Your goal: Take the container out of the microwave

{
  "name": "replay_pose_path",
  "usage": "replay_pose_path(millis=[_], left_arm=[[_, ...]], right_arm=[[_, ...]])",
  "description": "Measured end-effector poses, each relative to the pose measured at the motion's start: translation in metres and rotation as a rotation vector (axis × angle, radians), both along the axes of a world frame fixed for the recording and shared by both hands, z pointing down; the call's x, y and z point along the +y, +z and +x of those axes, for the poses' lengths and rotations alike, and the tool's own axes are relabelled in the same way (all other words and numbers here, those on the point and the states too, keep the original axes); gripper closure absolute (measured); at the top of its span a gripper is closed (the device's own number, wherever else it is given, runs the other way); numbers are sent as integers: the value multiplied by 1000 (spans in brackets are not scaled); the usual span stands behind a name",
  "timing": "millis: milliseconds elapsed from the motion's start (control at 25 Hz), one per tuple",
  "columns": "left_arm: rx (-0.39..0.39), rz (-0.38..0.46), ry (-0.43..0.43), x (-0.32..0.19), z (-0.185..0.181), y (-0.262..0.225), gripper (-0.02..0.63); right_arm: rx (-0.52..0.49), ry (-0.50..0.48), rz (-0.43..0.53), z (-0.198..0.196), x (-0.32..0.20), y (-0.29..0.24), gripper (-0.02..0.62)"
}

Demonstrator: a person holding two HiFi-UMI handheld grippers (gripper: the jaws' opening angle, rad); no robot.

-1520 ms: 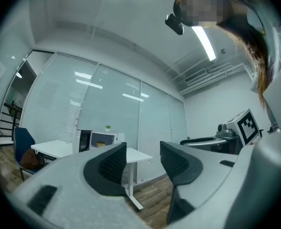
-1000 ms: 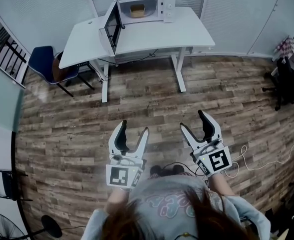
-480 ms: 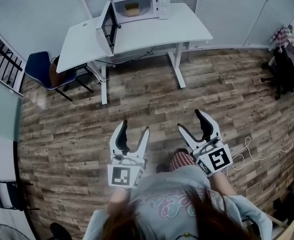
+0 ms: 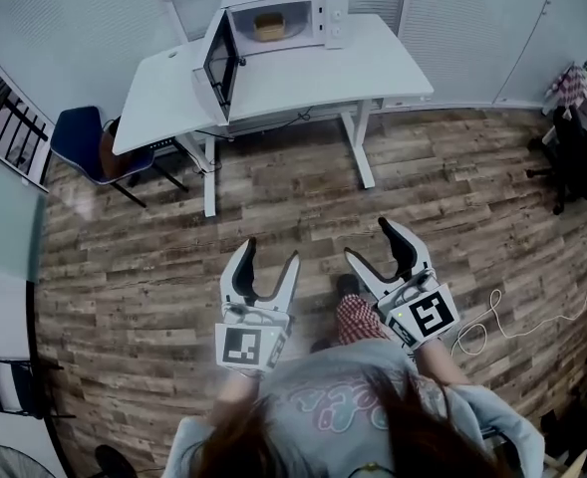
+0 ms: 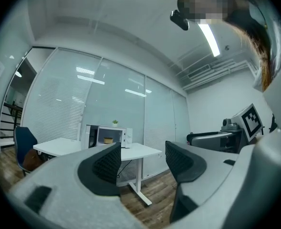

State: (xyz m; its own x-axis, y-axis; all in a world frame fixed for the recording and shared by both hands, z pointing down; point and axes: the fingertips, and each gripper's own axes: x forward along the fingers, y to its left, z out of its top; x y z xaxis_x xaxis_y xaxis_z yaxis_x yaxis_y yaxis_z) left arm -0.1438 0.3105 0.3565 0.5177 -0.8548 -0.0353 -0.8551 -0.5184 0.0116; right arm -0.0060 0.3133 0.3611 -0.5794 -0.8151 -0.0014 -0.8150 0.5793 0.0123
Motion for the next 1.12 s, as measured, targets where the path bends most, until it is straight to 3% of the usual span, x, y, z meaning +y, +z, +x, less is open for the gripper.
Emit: replay_pose_path(millis=[400, 1120], left_arm=[[6, 21, -31, -86, 30, -9, 344], [-7, 4, -89, -202, 83, -6, 344]], right_arm=[[31, -49, -1, 25, -90, 1, 308], [-2, -101, 2, 78, -215, -9, 308]])
